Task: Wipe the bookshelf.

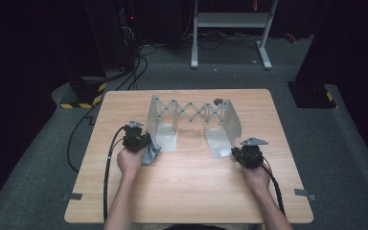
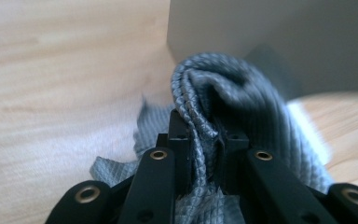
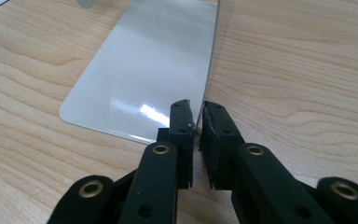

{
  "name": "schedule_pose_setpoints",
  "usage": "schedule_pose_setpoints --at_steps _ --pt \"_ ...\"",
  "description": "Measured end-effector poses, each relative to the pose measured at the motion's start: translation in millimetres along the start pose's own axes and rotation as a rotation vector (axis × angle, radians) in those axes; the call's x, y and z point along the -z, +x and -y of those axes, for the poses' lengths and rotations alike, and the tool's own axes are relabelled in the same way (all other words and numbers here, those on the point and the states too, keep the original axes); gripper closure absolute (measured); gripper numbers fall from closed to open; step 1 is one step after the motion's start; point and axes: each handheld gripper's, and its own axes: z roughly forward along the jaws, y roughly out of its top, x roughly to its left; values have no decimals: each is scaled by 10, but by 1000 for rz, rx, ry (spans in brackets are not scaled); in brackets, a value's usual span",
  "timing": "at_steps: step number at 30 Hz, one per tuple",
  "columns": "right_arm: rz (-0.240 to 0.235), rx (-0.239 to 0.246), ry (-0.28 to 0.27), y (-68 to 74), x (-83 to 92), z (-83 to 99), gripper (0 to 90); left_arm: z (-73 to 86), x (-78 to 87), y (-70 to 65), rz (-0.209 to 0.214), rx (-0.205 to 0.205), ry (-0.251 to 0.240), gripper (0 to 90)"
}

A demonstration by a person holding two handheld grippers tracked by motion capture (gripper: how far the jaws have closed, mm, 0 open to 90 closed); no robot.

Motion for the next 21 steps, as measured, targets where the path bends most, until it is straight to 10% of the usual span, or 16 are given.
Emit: schedule_pose_setpoints --at_steps 12,21 --pt "1 1 0 3 1 0 828 -488 598 -76 35 -41 -174 784" --pt "1 0 0 3 1 1 827 -700 548 -41 26 -13 -173 779"
